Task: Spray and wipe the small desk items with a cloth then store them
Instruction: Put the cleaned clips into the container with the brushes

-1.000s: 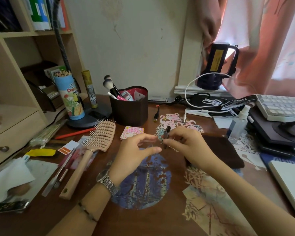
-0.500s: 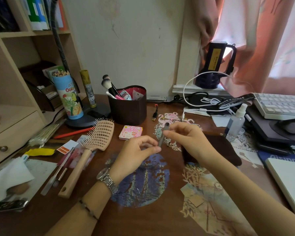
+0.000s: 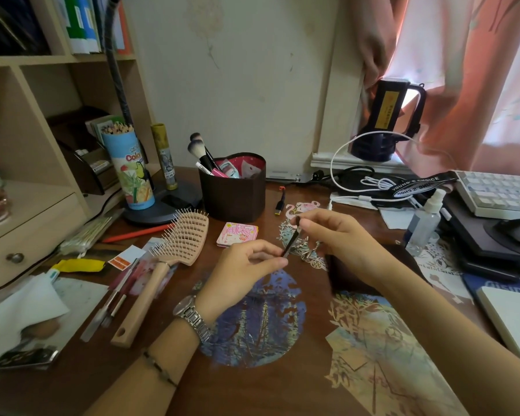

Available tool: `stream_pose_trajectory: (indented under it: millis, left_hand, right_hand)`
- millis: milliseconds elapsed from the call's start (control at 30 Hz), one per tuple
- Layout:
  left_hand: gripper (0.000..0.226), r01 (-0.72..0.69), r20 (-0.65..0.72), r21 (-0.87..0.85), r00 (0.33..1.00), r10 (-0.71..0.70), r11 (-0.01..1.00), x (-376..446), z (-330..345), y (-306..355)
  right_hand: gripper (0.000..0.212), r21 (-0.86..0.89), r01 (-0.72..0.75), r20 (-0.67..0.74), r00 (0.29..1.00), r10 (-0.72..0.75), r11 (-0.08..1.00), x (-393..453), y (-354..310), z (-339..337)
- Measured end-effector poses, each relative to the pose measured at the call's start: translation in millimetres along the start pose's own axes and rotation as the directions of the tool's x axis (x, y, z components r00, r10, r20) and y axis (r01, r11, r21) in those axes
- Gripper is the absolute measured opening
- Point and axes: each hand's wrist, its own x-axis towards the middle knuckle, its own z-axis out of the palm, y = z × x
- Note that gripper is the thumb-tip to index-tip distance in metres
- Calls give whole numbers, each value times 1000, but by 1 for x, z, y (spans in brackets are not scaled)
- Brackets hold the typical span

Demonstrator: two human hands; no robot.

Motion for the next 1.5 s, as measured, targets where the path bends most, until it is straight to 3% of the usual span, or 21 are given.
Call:
stream_pose_trajectory:
  millis: [167,367,533,767,1000,1300,1500]
  left_hand:
    - [12,34,-45,57,998,-32,998,2,0,-3]
    - [11,36,-104,65,994,-29,997,0,-1,-2]
    - [10,23,-138,66,990,-14,998,1,-5,-2]
    - [12,56,-192,62,980,-43,997,9,-18,1]
    - [23,139,-140,133,983,-120,981,27,-43,1]
    - [20,174,-281,121,950,-135,977,31,-54,-8]
    - [20,165,-268,88,954,-136,982,31,-53,-9]
  right_hand:
    - [18,2,-15,13,1000,15,1000,-3,2,0]
    - [24,86,-48,-101,993,57,995,2,5,5]
    - [22,46,-56,-130,990,62,997,12,-1,9]
    - [2,-159,46,-94,994,-62,986,42,-13,9]
    - [7,-298,113,-117,981,-154,948,88,-18,8]
    - [7,-318,200,-216,937,-276,927,135,-23,14]
    - [15,-387,275,-274,877,-394,880,166,-48,18]
